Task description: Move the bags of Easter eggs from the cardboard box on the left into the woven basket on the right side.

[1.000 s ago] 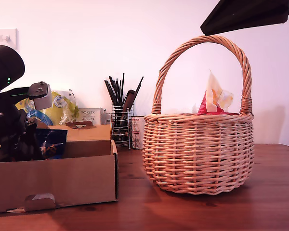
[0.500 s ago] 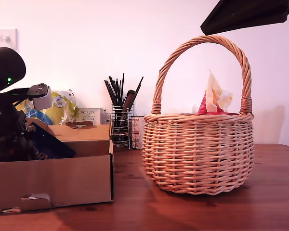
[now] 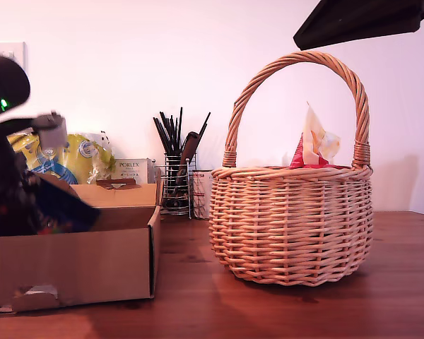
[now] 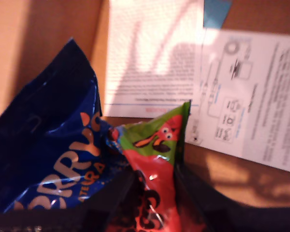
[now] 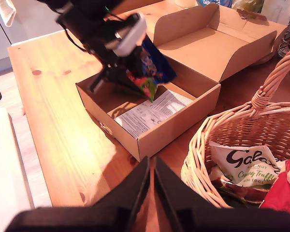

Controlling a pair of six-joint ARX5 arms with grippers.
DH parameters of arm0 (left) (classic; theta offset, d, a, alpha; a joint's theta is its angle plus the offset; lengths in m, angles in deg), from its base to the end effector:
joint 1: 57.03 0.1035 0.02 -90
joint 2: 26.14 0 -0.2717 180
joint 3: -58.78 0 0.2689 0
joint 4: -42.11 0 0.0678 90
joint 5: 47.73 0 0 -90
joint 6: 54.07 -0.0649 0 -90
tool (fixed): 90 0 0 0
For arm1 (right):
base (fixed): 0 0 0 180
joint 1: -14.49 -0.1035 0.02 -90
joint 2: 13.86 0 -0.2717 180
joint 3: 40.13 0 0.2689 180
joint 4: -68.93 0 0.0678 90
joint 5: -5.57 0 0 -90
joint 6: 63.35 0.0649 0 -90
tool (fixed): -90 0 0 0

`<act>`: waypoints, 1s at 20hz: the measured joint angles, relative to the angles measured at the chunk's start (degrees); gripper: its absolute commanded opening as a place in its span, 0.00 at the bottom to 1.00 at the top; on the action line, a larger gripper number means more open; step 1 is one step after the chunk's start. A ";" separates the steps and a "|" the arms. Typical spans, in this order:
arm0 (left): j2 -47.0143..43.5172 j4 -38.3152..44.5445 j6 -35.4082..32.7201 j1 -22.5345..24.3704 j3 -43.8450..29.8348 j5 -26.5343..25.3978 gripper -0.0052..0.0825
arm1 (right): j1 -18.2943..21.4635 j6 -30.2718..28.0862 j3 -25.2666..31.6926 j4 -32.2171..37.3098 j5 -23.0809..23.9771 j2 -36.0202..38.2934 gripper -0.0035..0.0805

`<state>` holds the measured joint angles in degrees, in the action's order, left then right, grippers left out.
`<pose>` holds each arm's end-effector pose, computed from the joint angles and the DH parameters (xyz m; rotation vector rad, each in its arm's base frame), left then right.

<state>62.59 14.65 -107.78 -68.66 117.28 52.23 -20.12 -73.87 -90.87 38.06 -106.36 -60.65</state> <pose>0.3080 -0.0748 0.1284 0.8584 0.7743 -0.7918 0.1643 0.1428 0.2621 -0.2193 0.3962 1.0106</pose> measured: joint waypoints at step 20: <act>-20.57 5.77 9.33 -20.39 -0.04 8.68 0.22 | 0.00 0.00 0.00 -3.74 7.48 0.13 0.03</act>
<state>42.02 20.42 -98.45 -89.06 117.24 60.90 -20.12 -73.87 -90.87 34.32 -98.89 -60.51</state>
